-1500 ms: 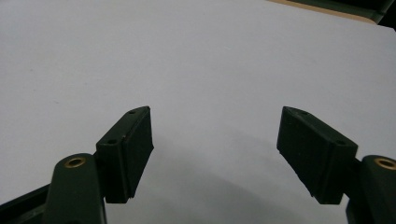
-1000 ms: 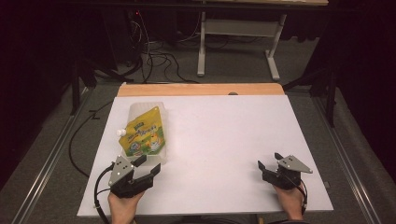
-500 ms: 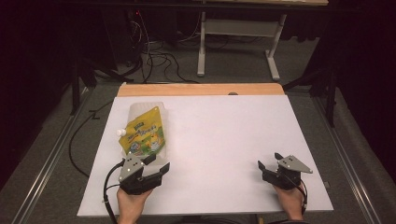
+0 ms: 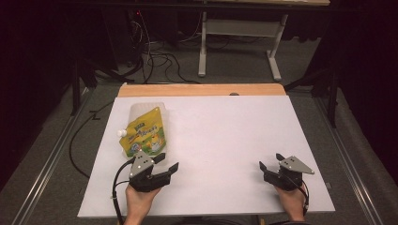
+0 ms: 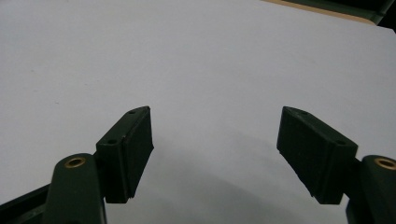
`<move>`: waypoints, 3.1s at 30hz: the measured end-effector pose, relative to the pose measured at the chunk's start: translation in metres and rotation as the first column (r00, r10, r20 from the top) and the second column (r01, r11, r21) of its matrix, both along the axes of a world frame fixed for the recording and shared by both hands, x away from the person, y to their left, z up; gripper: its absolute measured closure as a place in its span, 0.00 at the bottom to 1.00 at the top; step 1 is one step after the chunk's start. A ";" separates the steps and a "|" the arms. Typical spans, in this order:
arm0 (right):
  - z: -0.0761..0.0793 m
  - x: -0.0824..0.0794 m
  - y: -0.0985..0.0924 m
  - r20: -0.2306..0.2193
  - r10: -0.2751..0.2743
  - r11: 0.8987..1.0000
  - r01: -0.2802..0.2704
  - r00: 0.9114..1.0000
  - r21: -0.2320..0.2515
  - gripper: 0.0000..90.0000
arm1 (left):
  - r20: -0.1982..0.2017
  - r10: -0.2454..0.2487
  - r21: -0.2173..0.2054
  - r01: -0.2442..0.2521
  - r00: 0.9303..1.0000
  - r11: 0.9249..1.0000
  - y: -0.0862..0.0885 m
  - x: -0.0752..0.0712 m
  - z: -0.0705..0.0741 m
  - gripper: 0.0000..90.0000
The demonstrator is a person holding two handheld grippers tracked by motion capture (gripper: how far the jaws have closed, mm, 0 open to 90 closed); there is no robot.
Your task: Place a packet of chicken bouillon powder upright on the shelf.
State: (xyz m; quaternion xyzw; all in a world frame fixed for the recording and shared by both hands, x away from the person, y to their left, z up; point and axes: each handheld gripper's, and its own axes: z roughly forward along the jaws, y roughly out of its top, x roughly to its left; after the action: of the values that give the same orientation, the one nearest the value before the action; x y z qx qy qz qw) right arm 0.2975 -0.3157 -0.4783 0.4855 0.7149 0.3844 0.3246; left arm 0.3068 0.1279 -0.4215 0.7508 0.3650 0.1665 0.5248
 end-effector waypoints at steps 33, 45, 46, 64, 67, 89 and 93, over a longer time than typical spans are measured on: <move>0.000 0.000 0.000 0.004 0.004 1.000 -0.004 1.000 -0.001 0.30 | -0.013 -0.045 0.044 0.046 0.999 0.998 -0.044 0.020 -0.015 0.42; 0.000 0.000 0.000 0.005 0.003 1.000 -0.003 1.000 -0.001 0.30 | -0.024 -0.053 0.058 0.055 0.998 0.997 -0.058 0.026 -0.023 0.42; 0.000 0.000 0.000 0.005 0.003 1.000 -0.003 1.000 -0.001 0.30 | -0.025 -0.053 0.056 0.055 0.998 0.997 -0.059 0.027 -0.023 0.42; 0.000 0.000 0.000 0.005 0.005 1.000 -0.005 1.000 0.000 0.30 | -0.043 -0.052 0.058 0.055 0.998 0.997 -0.071 0.036 -0.036 0.42; 0.000 0.000 0.000 0.005 0.005 1.000 -0.005 1.000 0.000 0.30 | -0.039 -0.042 0.056 0.044 0.998 0.997 -0.072 0.038 -0.038 0.42; 0.000 0.000 0.000 0.006 0.005 1.000 -0.005 1.000 0.000 0.30 | -0.024 0.017 0.078 -0.015 1.000 0.997 -0.079 0.048 -0.056 0.43; 0.000 0.000 0.000 0.005 0.004 1.000 -0.004 1.000 -0.001 0.30 | -0.019 0.018 0.105 -0.016 1.000 0.994 -0.083 0.047 -0.059 0.44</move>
State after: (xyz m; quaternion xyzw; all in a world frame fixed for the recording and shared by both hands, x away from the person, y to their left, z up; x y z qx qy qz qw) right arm 0.2971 -0.3158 -0.4783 0.4828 0.7154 0.3860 0.3257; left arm 0.3538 0.0453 -0.4807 0.7758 0.3674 0.1822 0.4795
